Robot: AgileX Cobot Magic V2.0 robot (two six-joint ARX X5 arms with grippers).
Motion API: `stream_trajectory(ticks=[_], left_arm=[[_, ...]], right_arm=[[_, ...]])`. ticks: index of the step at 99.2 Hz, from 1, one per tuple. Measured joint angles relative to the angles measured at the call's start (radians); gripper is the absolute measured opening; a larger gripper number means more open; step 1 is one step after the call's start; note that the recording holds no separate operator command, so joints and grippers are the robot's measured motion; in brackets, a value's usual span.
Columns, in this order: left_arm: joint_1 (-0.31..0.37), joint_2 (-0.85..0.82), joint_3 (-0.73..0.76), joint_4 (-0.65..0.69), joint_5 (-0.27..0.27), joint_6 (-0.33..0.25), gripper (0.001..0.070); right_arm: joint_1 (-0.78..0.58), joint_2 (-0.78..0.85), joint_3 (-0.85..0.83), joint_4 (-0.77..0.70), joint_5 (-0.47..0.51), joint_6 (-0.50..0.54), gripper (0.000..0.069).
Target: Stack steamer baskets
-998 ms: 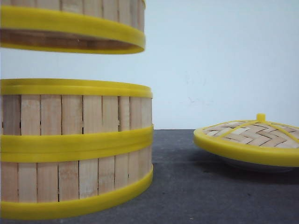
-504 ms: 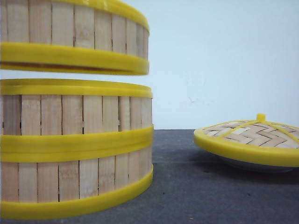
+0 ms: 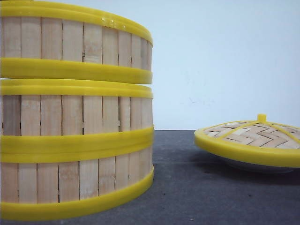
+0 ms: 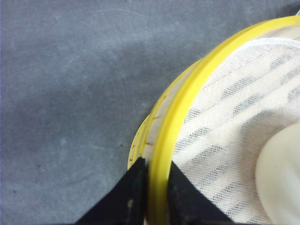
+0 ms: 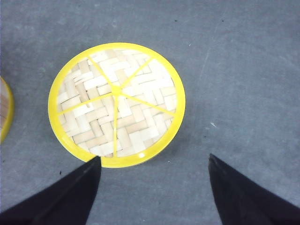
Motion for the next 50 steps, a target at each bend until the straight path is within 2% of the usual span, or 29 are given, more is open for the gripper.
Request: stream_trajectory(ticks=[50], left_arm=[[-0.003, 0.052, 0.000, -0.026, 0.002, -0.004, 0.0024]], right_arm=[[0.000, 0.000, 0.000, 0.000, 0.000, 0.000, 0.0447]])
